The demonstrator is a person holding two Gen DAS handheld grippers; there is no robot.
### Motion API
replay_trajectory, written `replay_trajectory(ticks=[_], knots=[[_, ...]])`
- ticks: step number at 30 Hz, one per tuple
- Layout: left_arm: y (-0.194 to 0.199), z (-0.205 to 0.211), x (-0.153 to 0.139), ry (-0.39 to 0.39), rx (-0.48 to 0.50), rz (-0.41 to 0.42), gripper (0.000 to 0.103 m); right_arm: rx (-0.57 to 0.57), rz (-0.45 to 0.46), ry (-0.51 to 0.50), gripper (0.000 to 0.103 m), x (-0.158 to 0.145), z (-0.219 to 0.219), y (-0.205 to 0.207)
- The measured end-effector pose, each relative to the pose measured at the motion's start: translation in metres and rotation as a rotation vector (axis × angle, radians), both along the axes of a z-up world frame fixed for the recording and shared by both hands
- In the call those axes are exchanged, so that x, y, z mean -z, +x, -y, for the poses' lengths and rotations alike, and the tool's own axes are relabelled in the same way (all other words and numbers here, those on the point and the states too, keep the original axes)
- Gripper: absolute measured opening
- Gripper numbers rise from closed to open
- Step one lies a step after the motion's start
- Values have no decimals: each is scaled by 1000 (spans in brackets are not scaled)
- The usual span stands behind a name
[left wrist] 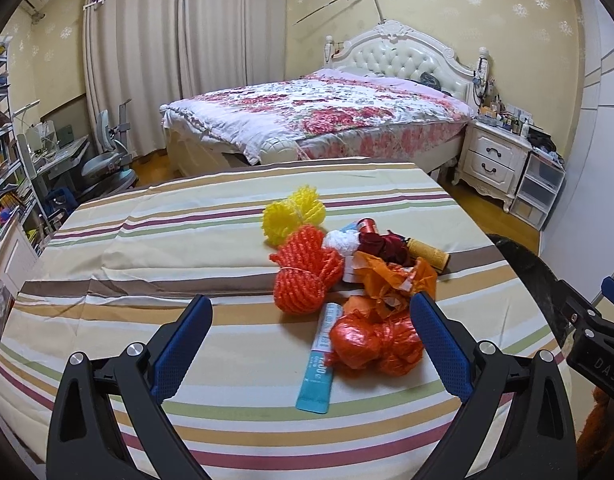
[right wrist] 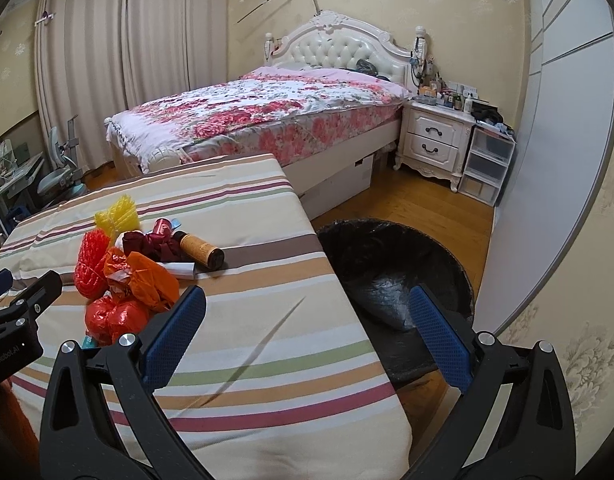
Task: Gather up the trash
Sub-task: 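Grasp the orange plastic bag with the right tool while the left tool grasps the red mesh net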
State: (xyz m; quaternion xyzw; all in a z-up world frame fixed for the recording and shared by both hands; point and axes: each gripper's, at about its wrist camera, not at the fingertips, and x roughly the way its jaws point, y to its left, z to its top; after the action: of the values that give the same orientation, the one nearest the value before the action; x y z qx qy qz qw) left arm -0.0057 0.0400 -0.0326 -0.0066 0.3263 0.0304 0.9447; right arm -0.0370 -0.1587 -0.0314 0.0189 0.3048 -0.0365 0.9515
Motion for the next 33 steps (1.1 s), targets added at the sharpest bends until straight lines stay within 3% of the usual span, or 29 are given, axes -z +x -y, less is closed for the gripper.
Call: replay_trajectory(ticks=[3,7,18,21,23,26,29,33], knots=[[-2,-15,4,6,-26,-14,96,-34,-9,-2,98,0,-13,1],[-8,-33,8,29,-48,-25,96,-90,-34,-3,84,0,-33,7],[-7,-65,10,29,-75,-62,91,-246,-84,-32,84,-5,-98,32],[0,-71,10,24,-79,-75,81,-274,-105,-45,84,-1,-112,41],[2,-75,11,14,-83,-89,79,-287,-120,-50,83,2,-120,46],[4,-81,13,-1,-95,-98,79,-300,-148,-62,74,7,-127,50],[7,-85,15,-14,-103,-107,79,-304,-184,-52,55,15,-128,57],[10,-85,17,-30,-102,-116,80,-312,-179,-40,50,17,-125,57]])
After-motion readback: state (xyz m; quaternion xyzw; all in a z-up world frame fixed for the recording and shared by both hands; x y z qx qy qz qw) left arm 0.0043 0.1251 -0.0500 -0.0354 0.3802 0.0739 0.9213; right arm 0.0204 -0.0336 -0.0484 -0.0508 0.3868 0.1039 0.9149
